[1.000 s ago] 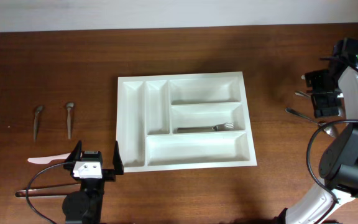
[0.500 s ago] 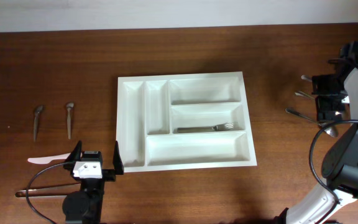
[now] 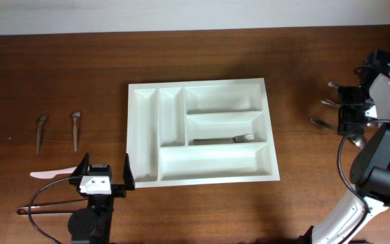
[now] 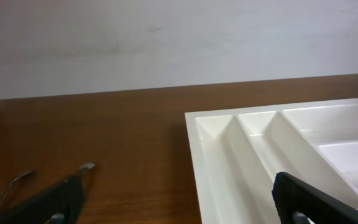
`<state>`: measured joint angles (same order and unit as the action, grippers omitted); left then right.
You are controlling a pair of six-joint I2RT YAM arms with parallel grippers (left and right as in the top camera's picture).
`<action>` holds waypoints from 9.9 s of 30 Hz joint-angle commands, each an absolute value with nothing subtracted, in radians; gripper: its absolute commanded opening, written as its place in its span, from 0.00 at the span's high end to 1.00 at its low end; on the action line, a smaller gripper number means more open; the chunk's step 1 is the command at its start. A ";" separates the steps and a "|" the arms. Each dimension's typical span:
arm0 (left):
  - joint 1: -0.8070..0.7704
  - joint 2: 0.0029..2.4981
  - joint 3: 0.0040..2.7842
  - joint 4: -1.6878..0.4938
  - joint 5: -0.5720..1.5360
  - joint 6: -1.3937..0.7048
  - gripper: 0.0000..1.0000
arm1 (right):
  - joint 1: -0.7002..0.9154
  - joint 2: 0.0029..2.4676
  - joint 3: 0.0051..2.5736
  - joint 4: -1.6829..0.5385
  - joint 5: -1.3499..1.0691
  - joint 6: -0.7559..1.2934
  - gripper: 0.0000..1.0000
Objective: Pack container
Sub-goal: 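Open the right gripper and return it to the spoons, then lower the right gripper and grasp a silver spoon handle, then carry the spoon left and lower it into the tray's top compartment, then release the spoon and move the right gripper back to the spoons, then grasp the next silver spoon with the right gripper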
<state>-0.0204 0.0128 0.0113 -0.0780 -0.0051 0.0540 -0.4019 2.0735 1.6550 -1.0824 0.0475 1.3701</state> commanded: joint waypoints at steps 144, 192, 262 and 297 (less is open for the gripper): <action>-0.023 0.006 0.009 -0.083 -0.008 0.070 0.01 | -0.022 2.212 2.059 -1.206 -0.018 1.408 0.96; -0.023 0.006 0.009 -0.083 -0.008 0.070 0.01 | 0.329 2.219 1.982 -1.208 -0.011 1.710 0.86; -0.023 0.006 0.009 -0.083 -0.008 0.070 0.01 | -0.550 2.364 1.995 -1.131 -0.018 1.239 0.03; -0.023 0.006 0.009 -0.083 -0.008 0.070 0.01 | -0.550 2.443 1.994 -1.216 0.027 1.277 0.03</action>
